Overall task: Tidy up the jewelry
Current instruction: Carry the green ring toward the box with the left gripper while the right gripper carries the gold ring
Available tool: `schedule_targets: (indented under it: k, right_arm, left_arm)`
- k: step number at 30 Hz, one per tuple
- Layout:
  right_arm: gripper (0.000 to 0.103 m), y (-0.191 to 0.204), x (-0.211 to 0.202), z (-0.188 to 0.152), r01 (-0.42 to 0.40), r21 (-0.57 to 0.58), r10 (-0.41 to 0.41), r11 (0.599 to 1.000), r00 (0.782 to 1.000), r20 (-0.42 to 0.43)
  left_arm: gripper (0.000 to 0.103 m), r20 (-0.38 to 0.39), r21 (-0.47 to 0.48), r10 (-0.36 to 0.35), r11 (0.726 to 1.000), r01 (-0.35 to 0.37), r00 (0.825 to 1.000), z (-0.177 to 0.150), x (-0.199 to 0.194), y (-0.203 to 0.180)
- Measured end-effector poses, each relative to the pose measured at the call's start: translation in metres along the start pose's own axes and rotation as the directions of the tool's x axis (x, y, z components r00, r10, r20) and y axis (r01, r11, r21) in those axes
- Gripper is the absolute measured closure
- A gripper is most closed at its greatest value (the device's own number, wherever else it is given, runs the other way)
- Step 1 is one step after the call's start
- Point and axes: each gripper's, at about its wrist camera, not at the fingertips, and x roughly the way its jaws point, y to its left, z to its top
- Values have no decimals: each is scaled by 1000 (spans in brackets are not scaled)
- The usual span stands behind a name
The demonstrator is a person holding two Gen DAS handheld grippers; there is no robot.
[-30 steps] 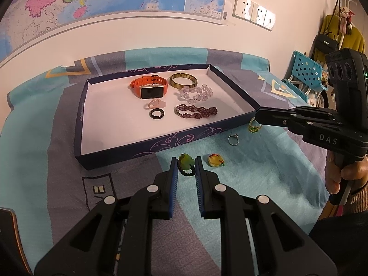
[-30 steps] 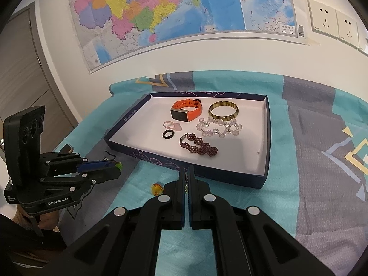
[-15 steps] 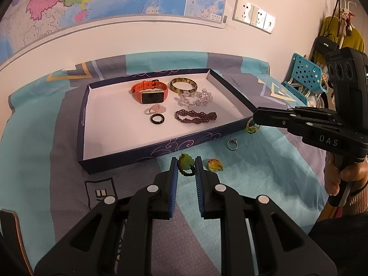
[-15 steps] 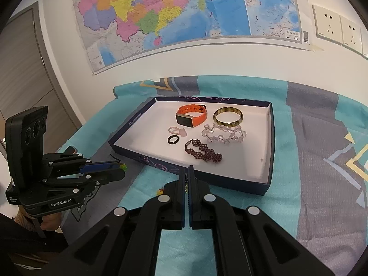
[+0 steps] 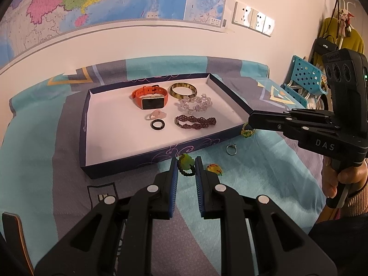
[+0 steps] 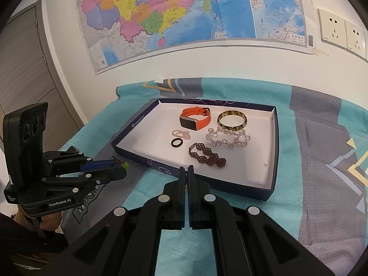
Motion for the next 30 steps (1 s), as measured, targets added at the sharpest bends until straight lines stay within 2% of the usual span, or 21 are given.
schedule_targets:
  k: [30]
  right_arm:
    - [102,3,1,14,-17,-10,17,1000,1000,22]
  left_arm:
    - [88,26,-1,12,1000,-12,1000,10,-3,4]
